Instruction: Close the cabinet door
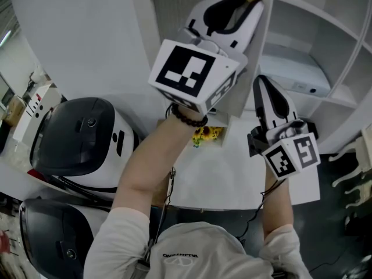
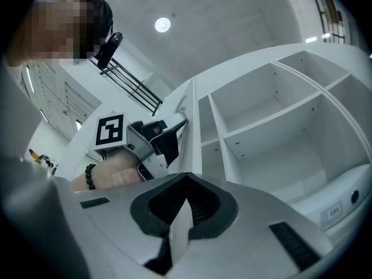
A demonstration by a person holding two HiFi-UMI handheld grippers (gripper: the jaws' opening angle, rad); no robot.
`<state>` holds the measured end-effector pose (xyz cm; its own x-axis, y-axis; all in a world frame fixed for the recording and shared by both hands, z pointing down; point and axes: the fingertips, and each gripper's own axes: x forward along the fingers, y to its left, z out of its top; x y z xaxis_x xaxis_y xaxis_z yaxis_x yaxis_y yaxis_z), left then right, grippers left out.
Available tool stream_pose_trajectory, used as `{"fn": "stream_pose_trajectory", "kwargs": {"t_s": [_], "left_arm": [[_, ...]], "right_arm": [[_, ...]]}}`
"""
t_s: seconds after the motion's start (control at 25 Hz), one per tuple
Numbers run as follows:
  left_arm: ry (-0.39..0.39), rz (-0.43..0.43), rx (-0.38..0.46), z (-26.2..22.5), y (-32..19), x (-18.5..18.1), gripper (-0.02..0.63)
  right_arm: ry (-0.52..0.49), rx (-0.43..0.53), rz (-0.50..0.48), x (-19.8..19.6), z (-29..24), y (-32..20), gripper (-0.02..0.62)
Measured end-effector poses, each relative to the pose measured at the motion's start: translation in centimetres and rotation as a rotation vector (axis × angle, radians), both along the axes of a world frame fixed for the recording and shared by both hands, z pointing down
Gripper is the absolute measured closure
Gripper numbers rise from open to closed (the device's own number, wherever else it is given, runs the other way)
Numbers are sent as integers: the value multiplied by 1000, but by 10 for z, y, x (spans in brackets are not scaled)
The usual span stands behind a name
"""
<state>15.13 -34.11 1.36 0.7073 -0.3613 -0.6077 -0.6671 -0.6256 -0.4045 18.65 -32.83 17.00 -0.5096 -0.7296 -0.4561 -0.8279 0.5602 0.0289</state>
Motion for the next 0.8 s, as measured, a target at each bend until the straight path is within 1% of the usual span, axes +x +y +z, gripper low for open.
{"fn": "stream_pose_trajectory", "kwargs": {"t_s": [0.2, 0.32, 0.48, 0.8], "left_arm": [[-29, -31, 0, -2, -9, 8, 529], [-34, -40, 5, -3, -14, 10, 528], [-43, -37, -13, -2, -18, 14, 528], [-59, -73, -14, -1, -33, 18, 526]], "right_arm": [[-3, -4, 2, 5, -2, -6, 584], [-2, -5, 3, 6, -1, -10, 584], [0, -9, 2, 5, 0, -15, 584], [2, -20, 6, 6, 3, -29, 584]]}}
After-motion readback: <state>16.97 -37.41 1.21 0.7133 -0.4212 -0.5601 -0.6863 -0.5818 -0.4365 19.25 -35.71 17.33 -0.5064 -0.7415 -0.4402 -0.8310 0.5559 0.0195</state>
